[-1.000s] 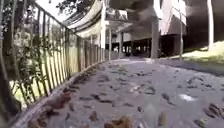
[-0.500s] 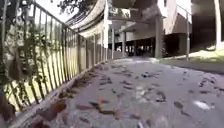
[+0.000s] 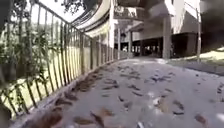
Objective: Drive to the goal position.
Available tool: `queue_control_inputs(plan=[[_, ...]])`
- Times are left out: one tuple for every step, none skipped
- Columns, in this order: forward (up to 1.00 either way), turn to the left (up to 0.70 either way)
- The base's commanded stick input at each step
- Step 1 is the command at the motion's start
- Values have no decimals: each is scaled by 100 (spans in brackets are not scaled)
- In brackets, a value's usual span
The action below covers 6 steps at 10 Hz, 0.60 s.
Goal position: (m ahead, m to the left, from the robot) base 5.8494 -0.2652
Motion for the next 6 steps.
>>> queue_control_inputs(plan=[[50, 24], [50, 50], [50, 50], [50, 50], [50, 18], [50, 0]])
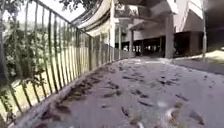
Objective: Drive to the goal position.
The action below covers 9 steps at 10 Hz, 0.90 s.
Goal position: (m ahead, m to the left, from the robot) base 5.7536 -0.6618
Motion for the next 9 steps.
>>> queue_control_inputs(plan=[[50, 0], [50, 0], [50, 0], [50, 0], [50, 0], [50, 0], [50, 0], [50, 0], [50, 0]])
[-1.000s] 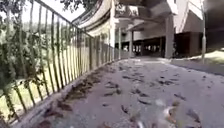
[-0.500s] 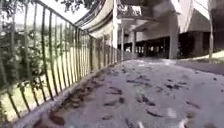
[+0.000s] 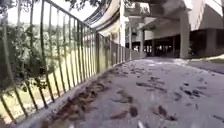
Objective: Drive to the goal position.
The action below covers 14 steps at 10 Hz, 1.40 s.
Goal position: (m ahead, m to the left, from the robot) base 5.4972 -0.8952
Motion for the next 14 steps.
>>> queue_control_inputs(plan=[[50, 0], [50, 0], [50, 0], [50, 0], [50, 0], [50, 0], [50, -11], [50, -40], [50, -50], [50, -50], [50, -50], [50, -22], [50, 0], [50, 0]])
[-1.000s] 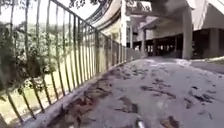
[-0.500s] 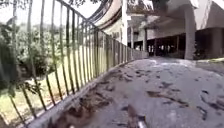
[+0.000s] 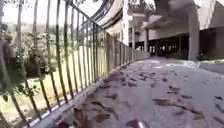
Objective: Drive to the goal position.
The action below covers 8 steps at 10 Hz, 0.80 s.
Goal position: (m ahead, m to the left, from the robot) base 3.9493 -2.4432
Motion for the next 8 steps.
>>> queue_control_inputs(plan=[[50, 0], [50, 0], [50, 0], [50, 0], [50, 0], [50, 0], [50, 0], [50, 0]])
